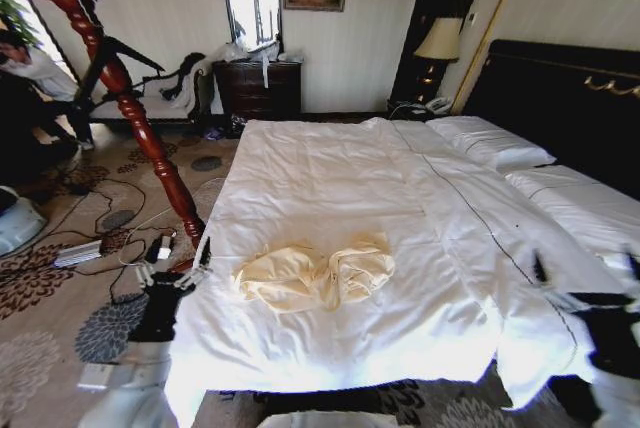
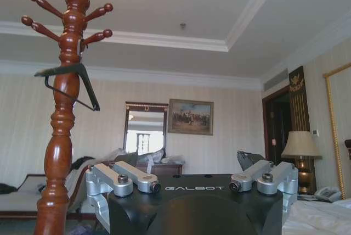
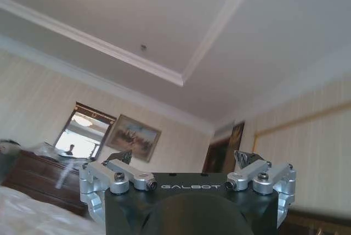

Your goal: Pick up the clothes from the bed and hang them on the clothes hanger.

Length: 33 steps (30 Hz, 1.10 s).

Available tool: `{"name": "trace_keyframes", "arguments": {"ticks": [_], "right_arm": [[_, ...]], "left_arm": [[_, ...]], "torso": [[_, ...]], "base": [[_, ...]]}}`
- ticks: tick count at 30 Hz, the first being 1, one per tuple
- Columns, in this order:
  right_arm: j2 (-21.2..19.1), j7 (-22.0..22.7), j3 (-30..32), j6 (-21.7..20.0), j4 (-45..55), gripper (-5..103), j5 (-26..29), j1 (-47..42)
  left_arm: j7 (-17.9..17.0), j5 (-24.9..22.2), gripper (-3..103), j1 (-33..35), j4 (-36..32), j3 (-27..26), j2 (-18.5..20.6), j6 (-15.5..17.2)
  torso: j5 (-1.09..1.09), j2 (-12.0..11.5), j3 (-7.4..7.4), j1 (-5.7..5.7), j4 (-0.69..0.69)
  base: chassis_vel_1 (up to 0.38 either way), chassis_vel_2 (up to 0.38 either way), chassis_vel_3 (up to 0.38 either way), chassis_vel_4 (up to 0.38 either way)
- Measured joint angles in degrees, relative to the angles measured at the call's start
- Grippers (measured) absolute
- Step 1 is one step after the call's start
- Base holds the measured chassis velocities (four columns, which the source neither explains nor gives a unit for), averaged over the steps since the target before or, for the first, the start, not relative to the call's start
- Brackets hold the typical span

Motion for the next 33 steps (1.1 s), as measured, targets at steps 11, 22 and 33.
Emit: {"name": "trace_keyframes", "arguments": {"ticks": [11,22,33], "right_arm": [[-8.53,10.48,-0.16,-22.66,11.83,100,13.66,-10.88],[-4.97,4.80,1.02,-21.13,9.53,100,10.56,-12.15],[-16.72,11.62,-0.65,-23.26,6.43,100,10.20,-10.02]], "left_arm": [[-5.18,-10.74,100,-2.57,-5.84,-0.88,8.07,23.81],[-4.53,-10.06,100,-3.28,-2.33,5.29,9.68,23.26],[-4.13,-7.68,100,2.49,-3.99,2.28,5.52,21.18]], "torso": [[-0.01,0.01,0.00,0.01,0.01],[-0.05,0.00,0.00,0.00,0.00],[0.00,0.00,0.00,0.01,0.01]], "base": [[0.000,0.000,0.000,0.000],[0.000,0.000,0.000,0.000],[0.000,0.000,0.000,0.000]]}}
